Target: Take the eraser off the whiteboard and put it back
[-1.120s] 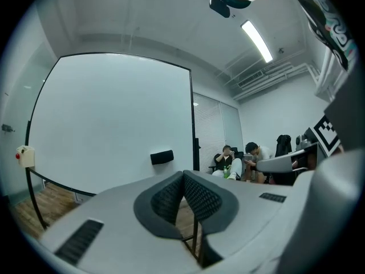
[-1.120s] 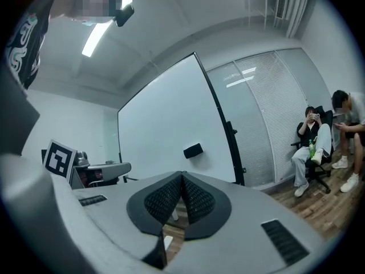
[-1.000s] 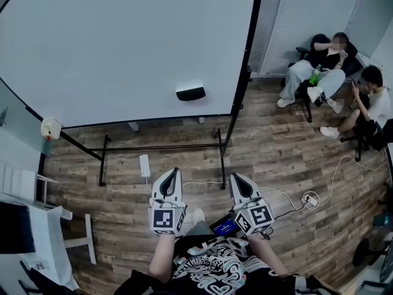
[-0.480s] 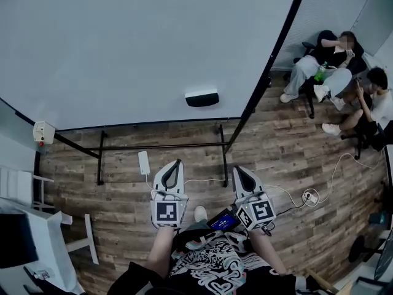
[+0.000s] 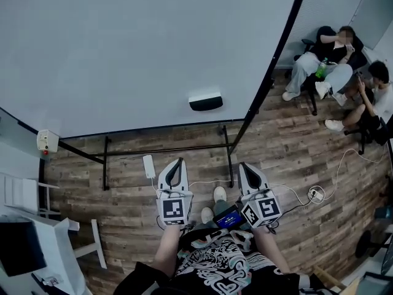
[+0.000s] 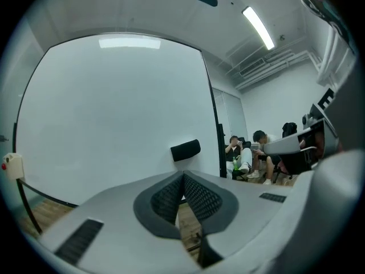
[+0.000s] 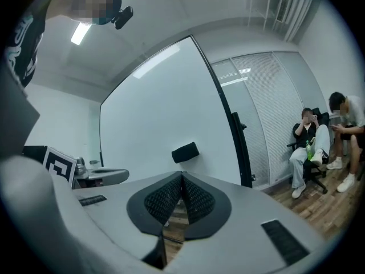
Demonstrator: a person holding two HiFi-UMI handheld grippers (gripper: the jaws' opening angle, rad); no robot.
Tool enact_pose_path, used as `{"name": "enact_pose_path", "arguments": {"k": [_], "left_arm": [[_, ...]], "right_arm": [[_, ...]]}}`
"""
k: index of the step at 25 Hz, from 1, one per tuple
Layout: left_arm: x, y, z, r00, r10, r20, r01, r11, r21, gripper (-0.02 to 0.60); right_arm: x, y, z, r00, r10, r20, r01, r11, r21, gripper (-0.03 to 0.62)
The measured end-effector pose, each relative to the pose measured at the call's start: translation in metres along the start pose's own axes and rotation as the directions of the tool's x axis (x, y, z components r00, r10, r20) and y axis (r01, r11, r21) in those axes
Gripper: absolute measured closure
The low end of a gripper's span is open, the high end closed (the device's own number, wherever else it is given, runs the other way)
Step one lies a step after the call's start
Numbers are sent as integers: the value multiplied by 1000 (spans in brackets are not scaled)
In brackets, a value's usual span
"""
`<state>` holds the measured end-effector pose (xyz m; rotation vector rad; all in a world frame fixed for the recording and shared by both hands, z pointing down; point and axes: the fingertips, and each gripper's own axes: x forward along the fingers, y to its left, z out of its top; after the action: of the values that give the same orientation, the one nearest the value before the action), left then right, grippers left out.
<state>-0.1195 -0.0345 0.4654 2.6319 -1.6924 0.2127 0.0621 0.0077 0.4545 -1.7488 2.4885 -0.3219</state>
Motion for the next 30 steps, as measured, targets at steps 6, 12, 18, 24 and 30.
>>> {"name": "enact_pose_path", "arguments": {"k": [6,12,18,24,30], "left_arm": [[13,9,-10,996,-63,-64,64,998,11,497],[41,10,-3,998,-65,-25,65,998,4,489],[58,7,-8,998,-62,-22,62,997,37,489],[76,-4,-2,999,-44,-28,48,982,183,450],[97,-2,4,1000,-7,24,-2,937,349,425]], "right_arm": [[30,10,-2,998,57,-19,-56,998,36,579],[41,-17,3,999,31,-38,-32,999,-28,579],[49,-20,-9,997,43,-65,-44,999,-24,579],[65,-22,-11,994,81,-72,-82,997,1,579],[80,-31,-7,991,125,-58,-123,992,34,579]]}}
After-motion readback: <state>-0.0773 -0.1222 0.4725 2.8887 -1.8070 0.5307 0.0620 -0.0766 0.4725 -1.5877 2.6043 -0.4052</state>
